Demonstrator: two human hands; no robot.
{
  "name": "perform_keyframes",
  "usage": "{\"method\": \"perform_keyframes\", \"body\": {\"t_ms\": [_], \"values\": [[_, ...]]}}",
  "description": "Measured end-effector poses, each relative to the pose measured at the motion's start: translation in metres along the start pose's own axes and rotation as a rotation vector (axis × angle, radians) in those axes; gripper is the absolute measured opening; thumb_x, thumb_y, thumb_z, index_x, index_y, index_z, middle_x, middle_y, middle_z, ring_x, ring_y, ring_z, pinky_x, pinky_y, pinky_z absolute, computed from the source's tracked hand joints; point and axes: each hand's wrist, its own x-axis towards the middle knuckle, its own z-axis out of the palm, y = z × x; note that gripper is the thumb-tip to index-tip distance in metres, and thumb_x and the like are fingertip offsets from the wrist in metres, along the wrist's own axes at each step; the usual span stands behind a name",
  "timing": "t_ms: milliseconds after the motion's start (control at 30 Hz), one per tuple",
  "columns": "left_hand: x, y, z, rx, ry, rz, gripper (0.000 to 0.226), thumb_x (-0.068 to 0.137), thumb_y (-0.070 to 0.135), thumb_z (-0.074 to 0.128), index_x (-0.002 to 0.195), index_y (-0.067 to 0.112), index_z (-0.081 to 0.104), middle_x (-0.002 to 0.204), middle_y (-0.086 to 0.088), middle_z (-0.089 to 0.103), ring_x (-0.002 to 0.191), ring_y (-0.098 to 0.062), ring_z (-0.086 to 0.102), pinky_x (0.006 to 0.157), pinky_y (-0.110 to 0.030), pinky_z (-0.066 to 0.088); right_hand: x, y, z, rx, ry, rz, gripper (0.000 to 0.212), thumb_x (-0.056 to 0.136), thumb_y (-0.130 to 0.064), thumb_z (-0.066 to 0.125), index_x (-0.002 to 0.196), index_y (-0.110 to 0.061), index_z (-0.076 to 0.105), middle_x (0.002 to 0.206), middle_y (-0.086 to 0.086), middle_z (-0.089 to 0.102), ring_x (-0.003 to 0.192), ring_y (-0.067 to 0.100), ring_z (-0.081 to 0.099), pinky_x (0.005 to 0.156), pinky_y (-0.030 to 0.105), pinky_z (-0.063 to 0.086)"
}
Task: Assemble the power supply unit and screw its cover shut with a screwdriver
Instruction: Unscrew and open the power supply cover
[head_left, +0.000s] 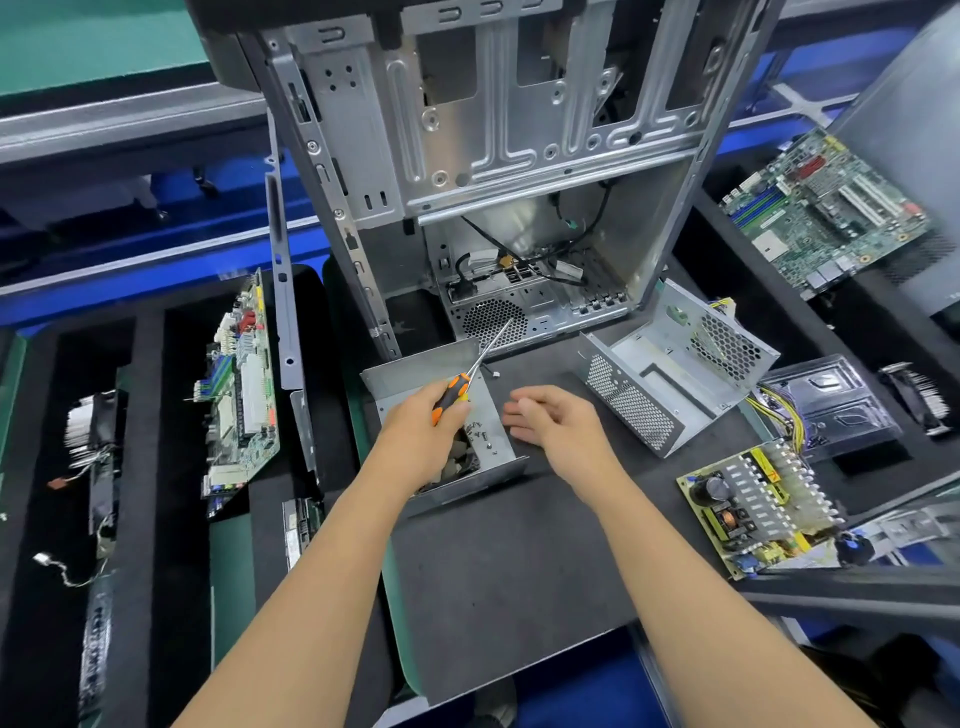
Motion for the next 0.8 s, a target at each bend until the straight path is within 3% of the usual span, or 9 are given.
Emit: {"method": "perform_keyframes", "body": {"t_ms": [100,167,233,300,367,433,567,633,800], "values": [[-0.001,0.018,0.003,-0.081,-0.049,0.078,0.02,0.102,0.031,0.052,0.087,0.04,0.059,0.073,-0.004,0.06,0.055,-0.011,0.045,0.054,-0.026,0.041,-0.008,-0.018,-0.001,-0.069,0.033,-0.052,0.02,0.1,-0.031,0.055,0.1,-0.023,0.073,0.097,-0.003,0.077,0.09,0.014,0.072,0.07,0.02,0.054],[-0.004,0.031,0.009,-0.105,-0.078,0.162,0.019,0.104,0.027,0.049,0.1,0.04,0.062,0.074,0.0,0.058,0.053,-0.004,0.045,0.052,-0.016,0.04,-0.012,-0.028,0.004,-0.088,-0.035,-0.073,0.022,0.099,-0.033,0.056,0.101,-0.022,0.075,0.095,-0.001,0.076,0.089,0.013,0.07,0.071,0.022,0.055],[-0.007,0.042,0.017,-0.086,-0.109,0.213,0.026,0.106,0.023,0.046,0.126,0.031,0.059,0.091,0.004,0.05,0.073,-0.001,0.052,0.064,-0.011,0.044,-0.015,-0.035,0.008,-0.015,-0.064,-0.065,0.024,0.099,-0.03,0.058,0.097,-0.013,0.075,0.093,0.012,0.074,0.087,0.017,0.068,0.08,0.035,0.059],[-0.009,0.046,0.024,0.005,-0.177,0.174,0.05,0.105,0.022,0.045,0.153,0.03,0.033,0.114,0.003,0.035,0.106,-0.009,0.047,0.091,-0.018,0.042,-0.016,-0.039,0.01,0.083,-0.039,-0.027,0.024,0.099,-0.026,0.06,0.093,-0.008,0.075,0.089,0.017,0.072,0.083,0.02,0.065,0.084,0.048,0.055],[-0.009,0.046,0.029,0.094,-0.278,0.146,0.07,0.104,0.022,0.047,0.16,0.027,0.006,0.123,0.005,0.022,0.112,-0.012,0.04,0.092,-0.015,0.033,-0.015,-0.04,0.007,0.057,-0.005,-0.002,0.024,0.099,-0.024,0.059,0.09,-0.01,0.076,0.088,0.02,0.072,0.079,0.02,0.063,0.078,0.047,0.053],[-0.01,0.046,0.03,0.114,-0.298,0.159,0.073,0.103,0.027,0.05,0.161,0.024,0.006,0.125,0.005,0.023,0.111,-0.013,0.041,0.094,-0.017,0.033,-0.013,-0.039,0.003,0.003,0.037,0.014,0.026,0.1,-0.024,0.058,0.087,-0.009,0.075,0.088,0.023,0.072,0.075,0.019,0.062,0.073,0.04,0.05],[-0.012,0.033,0.027,0.294,-0.259,0.214,0.075,0.093,0.047,0.064,0.156,0.025,0.03,0.13,0.005,0.042,0.126,-0.016,0.032,0.11,-0.031,0.03,0.003,-0.037,-0.012,-0.261,0.245,0.13,0.036,0.098,-0.036,0.057,0.072,-0.013,0.068,0.05,0.001,0.059,0.05,0.014,0.053,0.044,0.024,0.044],[-0.016,0.023,0.022,0.396,-0.248,0.245,0.059,0.088,0.048,0.071,0.141,0.03,0.052,0.113,0.011,0.052,0.119,-0.015,0.037,0.105,-0.032,0.033,0.008,-0.032,-0.018,-0.455,0.249,0.155,0.034,0.095,-0.038,0.06,0.076,-0.013,0.07,0.052,0.001,0.062,0.048,0.017,0.056,0.035,0.024,0.042],[-0.023,0.011,0.02,0.381,-0.176,0.35,0.011,0.09,0.032,0.073,0.095,0.023,0.073,0.089,0.009,0.061,0.088,-0.013,0.054,0.088,-0.041,0.048,0.009,-0.012,-0.005,-0.656,0.25,0.126,0.033,0.09,-0.035,0.07,0.111,-0.01,0.068,0.102,0.011,0.071,0.097,0.028,0.063,0.074,0.036,0.054]]}}
